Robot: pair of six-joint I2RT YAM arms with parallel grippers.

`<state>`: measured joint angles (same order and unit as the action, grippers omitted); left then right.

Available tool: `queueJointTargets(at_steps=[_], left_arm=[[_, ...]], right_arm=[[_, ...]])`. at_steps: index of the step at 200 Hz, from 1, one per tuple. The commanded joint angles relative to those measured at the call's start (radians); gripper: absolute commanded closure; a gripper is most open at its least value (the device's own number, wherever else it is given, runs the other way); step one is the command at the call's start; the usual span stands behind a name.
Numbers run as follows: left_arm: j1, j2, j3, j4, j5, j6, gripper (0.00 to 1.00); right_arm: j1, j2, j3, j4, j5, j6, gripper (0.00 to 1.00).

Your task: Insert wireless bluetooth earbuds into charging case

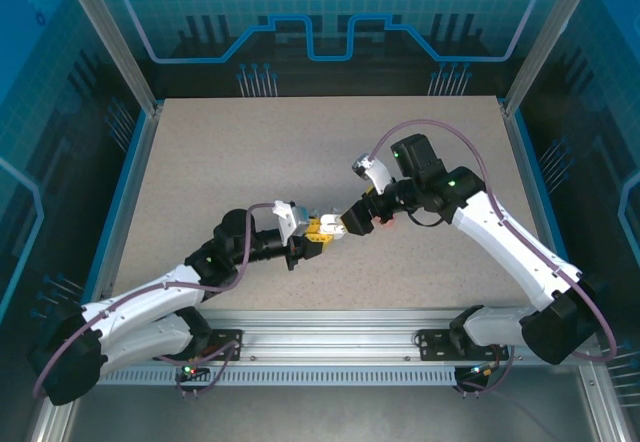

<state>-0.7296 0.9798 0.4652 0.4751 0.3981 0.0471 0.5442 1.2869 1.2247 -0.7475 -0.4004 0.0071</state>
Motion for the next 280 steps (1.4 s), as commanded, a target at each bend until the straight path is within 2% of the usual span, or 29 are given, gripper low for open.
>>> queueJointTargets(at_steps=[1, 59, 118, 147, 169, 280], left_arm=[[-0.005, -0.025, -0.007, 0.056, 0.002, -0.012, 0.88], [-0.005, -0.023, -0.010, 0.054, 0.001, -0.010, 0.88], [-0.005, -0.027, -0.017, 0.057, -0.004, -0.009, 0.88], [-0.005, -0.025, -0.025, 0.076, -0.006, -0.016, 0.88], [-0.005, -0.021, -0.038, 0.119, -0.005, -0.031, 0.88], [-0.006, -0.027, -0.034, 0.106, -0.008, -0.026, 0.88]], right_arm=[[0.003, -0.013, -0.014, -0.048, 0.047, -0.024, 0.00], [0.003, -0.023, 0.001, 0.018, -0.018, 0.013, 0.00], [-0.006, -0.092, -0.005, -0.005, 0.045, -0.005, 0.00], [-0.013, -0.141, -0.043, 0.033, 0.024, 0.019, 0.00], [-0.012, -0.130, -0.048, 0.011, -0.033, 0.019, 0.00], [0.016, -0.069, -0.062, 0.043, -0.046, 0.025, 0.00]])
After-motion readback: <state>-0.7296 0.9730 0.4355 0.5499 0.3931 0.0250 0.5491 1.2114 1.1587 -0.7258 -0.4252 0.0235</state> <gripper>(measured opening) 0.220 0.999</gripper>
